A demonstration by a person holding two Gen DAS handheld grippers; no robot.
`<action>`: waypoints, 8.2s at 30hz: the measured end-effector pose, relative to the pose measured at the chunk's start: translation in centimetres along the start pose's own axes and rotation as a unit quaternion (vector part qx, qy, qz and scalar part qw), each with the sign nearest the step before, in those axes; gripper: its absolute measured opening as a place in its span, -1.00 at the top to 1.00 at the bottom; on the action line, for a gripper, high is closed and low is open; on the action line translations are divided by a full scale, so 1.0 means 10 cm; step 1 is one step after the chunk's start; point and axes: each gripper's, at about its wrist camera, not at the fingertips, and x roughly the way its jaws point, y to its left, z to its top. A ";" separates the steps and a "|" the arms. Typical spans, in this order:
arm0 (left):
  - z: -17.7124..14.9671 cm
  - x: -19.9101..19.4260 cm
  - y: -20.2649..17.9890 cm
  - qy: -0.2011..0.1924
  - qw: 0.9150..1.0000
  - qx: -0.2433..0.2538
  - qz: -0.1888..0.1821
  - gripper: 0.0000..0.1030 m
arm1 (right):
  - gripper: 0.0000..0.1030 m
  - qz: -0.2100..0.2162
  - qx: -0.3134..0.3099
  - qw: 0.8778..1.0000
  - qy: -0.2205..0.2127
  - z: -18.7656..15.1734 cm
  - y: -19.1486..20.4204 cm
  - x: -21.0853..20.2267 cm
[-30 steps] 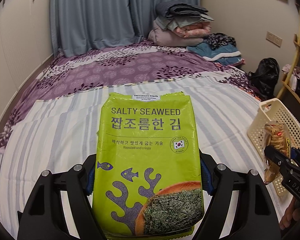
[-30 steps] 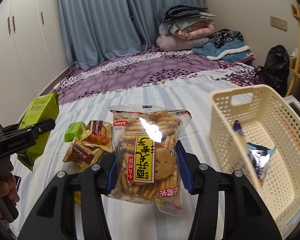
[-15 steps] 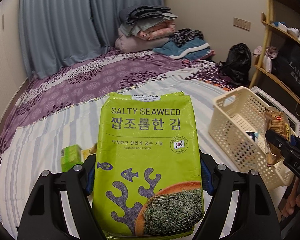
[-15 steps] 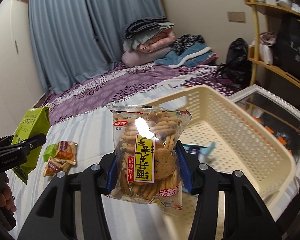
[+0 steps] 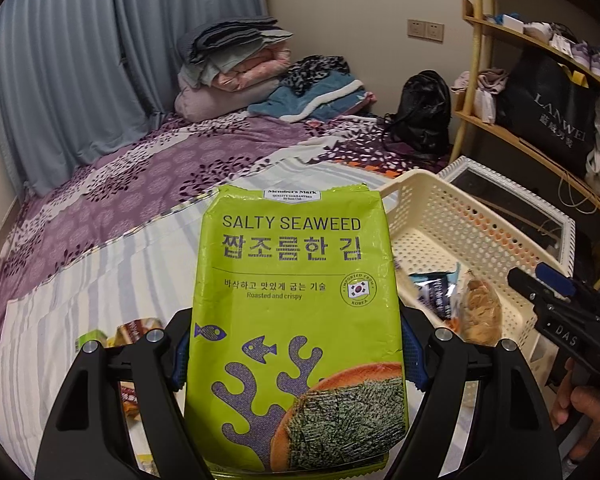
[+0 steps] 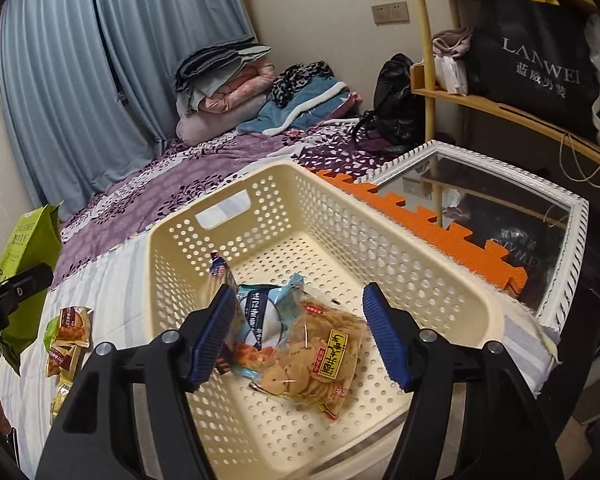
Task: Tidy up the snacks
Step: 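Lower the cookie bag and seaweed pack into the basket and release, then withdraw both grippers from the basket and move over the remaining snacks, then grasp the yellow biscuit packet with the right gripper while the left grasps the clear cake packet, then carry the yellow packet to the basket with the right gripper while the left holds the cake packet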
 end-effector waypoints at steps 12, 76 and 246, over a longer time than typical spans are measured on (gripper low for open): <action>0.32 0.17 -0.70 -0.010 0.997 0.050 -0.057 -0.53 | -0.28 -0.011 0.000 1.000 -0.005 -0.03 -0.12 -0.07; 0.18 0.69 -0.71 0.044 0.997 0.064 -0.024 -0.95 | -0.29 -0.021 -0.002 1.000 -0.013 0.01 -0.05 -0.19; -1.86 -0.17 1.73 0.116 0.980 -0.152 0.056 0.22 | 0.11 0.196 -0.244 0.938 0.147 -1.19 2.60 0.29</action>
